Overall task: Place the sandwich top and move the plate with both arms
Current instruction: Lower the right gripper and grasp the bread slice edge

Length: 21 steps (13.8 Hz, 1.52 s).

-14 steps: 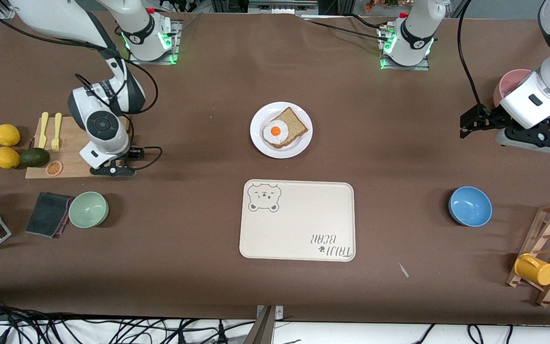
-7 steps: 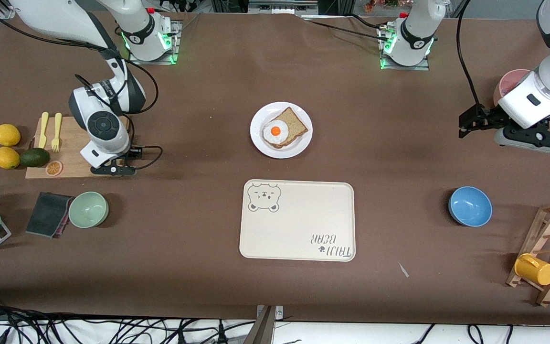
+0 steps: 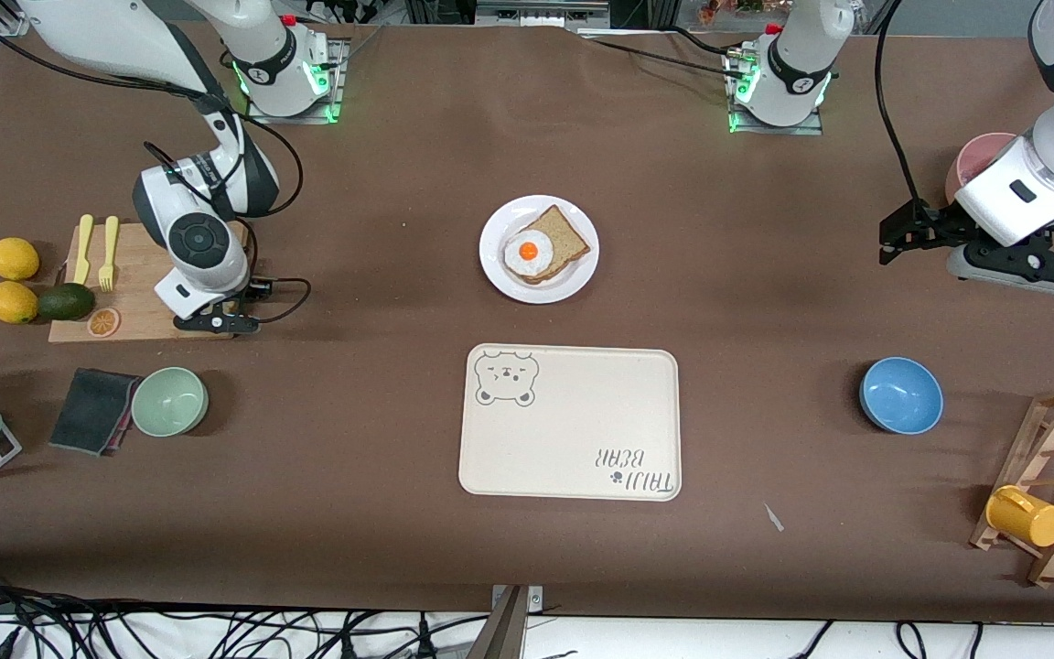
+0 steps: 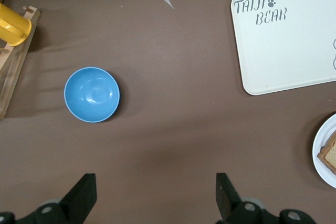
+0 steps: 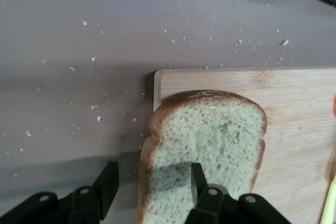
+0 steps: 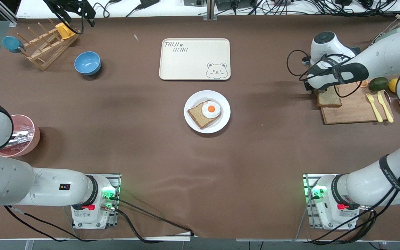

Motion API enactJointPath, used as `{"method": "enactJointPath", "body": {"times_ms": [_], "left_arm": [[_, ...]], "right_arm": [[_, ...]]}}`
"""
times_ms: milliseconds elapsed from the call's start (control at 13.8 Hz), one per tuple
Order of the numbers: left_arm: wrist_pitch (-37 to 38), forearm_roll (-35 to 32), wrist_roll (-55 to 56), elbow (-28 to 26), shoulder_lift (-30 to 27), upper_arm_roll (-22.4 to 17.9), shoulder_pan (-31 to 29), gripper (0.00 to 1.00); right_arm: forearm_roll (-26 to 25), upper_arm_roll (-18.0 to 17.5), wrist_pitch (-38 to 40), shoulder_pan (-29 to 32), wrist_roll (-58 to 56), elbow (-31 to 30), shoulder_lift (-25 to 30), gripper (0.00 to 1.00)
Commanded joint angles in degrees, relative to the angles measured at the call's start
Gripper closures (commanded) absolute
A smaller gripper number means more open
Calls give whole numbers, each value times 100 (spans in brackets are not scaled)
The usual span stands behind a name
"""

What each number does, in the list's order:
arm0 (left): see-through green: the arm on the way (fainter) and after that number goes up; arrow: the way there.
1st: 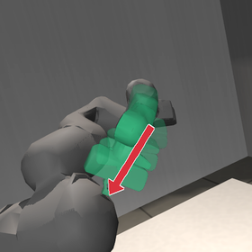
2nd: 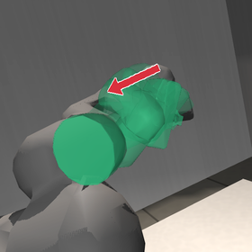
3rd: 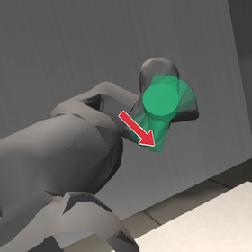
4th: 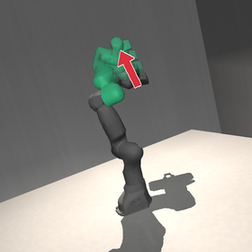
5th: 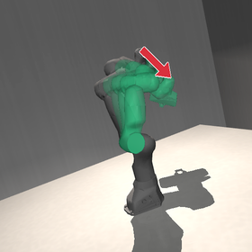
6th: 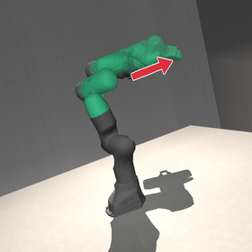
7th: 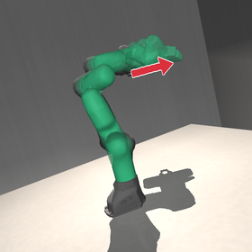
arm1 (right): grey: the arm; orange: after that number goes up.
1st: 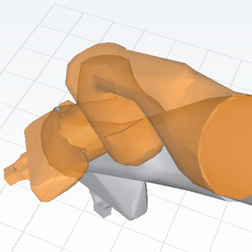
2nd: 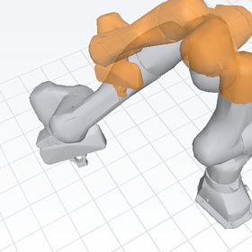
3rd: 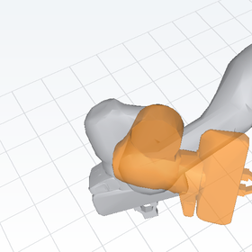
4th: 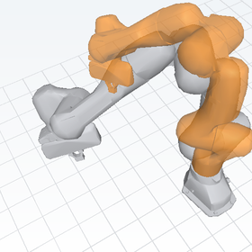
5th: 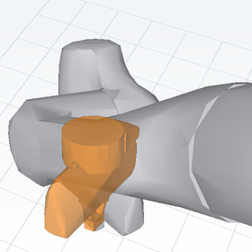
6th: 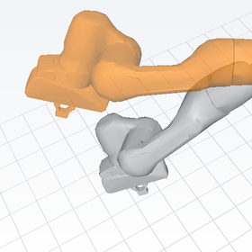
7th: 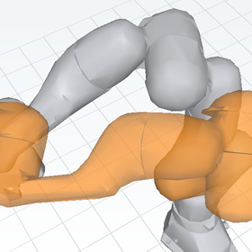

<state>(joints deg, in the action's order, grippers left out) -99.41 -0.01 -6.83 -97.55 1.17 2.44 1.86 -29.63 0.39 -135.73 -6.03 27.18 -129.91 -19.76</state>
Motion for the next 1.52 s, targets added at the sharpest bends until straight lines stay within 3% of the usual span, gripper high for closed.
{"method": "enactJointPath", "body": {"times_ms": [0,795,1156,1445], "left_arm": [[115,124,-108,166,59,2,-10,0],[115,124,-117,166,59,2,-19,0],[115,124,-100,166,59,2,-10,0],[115,124,-73,166,59,2,-10,0]], "right_arm": [[-148,-4,28,14,191,-96,60,46],[-148,-4,37,14,305,-96,33,75],[-148,-12,37,14,376,-87,-2,100],[-130,-30,37,-4,481,-69,-2,100]]}}
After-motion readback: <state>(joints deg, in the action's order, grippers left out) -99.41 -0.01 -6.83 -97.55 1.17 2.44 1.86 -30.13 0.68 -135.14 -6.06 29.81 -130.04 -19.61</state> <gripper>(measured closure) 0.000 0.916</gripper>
